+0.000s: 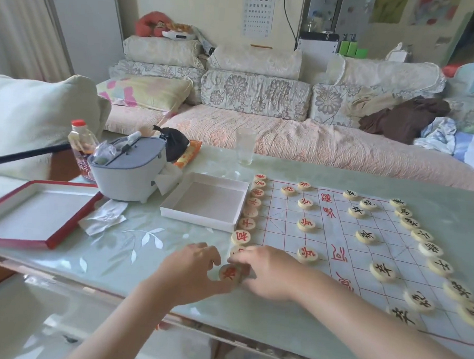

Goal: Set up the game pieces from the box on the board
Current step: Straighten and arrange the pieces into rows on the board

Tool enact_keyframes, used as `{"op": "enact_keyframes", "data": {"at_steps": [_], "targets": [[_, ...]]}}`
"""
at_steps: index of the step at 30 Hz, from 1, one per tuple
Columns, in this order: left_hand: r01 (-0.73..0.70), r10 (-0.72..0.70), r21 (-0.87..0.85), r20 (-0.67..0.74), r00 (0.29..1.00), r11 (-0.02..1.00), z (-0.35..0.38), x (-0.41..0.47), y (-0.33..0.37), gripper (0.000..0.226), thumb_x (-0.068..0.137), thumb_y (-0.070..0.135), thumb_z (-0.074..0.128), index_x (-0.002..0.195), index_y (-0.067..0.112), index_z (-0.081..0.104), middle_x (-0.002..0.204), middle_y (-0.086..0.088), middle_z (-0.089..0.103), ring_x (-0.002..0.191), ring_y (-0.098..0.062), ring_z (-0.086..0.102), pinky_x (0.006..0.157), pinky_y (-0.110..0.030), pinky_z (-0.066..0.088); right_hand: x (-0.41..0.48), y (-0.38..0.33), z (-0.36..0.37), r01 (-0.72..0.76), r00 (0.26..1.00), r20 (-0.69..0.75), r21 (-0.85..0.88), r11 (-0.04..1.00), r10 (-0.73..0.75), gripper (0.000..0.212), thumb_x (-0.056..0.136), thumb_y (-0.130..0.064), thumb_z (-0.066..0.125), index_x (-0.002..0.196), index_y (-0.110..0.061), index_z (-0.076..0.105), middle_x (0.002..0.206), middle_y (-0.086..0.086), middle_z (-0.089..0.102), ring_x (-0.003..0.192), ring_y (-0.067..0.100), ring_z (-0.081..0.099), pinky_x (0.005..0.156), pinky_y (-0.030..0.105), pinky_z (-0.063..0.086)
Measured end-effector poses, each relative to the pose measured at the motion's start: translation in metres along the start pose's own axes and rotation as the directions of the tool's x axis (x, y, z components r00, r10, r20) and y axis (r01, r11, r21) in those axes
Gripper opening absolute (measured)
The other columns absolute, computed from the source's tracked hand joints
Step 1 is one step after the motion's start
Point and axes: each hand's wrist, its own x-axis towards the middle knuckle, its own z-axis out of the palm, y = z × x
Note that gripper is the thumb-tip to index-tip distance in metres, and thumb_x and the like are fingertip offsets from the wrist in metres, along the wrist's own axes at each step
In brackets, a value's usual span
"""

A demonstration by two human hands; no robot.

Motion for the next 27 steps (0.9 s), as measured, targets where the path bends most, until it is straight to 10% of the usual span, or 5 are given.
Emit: {"op": "enact_keyframes", "data": {"at_steps": [10, 23, 27], "targets": [[-0.099, 0.111, -0.117, 0.101, 0.989, 0.988, 0.000, 0.014, -0.006, 0.048, 0.075, 0.051, 0.071, 0.119, 0.042, 0.057, 0.101, 0.022, 0.049, 0.086, -0.002, 0.045, 0.083, -0.024, 0.046, -0.003, 0.004, 0.001, -0.100, 0.992, -0.082, -0.043, 0.994, 0.096, 0.044, 0.079, -0.061, 0.064, 0.118, -0.040, 0.057, 0.092, -0.019, 0.049, 0.086, 0.007, 0.048, 0.074, 0.026, 0.035], [-0.023, 0.048, -0.165, 0.153, 0.987, 0.986, -0.004, 0.017, -0.008, 0.044, 0.074, 0.058, 0.070, 0.112, 0.040, 0.057, 0.095, 0.026, 0.055, 0.084, 0.003, 0.053, 0.075, -0.019, 0.046, -0.003, -0.002, -0.009, -0.188, 0.981, -0.061, -0.055, 0.981, 0.184, 0.052, 0.074, -0.075, 0.060, 0.112, -0.039, 0.060, 0.098, -0.017, 0.060, 0.094, 0.010, 0.057, 0.078, 0.030, 0.042], [0.028, -0.022, -0.161, 0.038, 0.999, 0.987, -0.003, 0.026, -0.007, 0.034, 0.088, 0.050, 0.058, 0.118, 0.033, 0.058, 0.103, 0.019, 0.058, 0.090, -0.006, 0.054, 0.079, -0.024, 0.046, 0.005, 0.016, -0.021, -0.249, 0.957, -0.145, 0.039, 0.968, 0.252, 0.022, 0.087, -0.050, 0.061, 0.106, -0.039, 0.058, 0.098, -0.016, 0.062, 0.094, 0.011, 0.057, 0.077, 0.030, 0.044]]}}
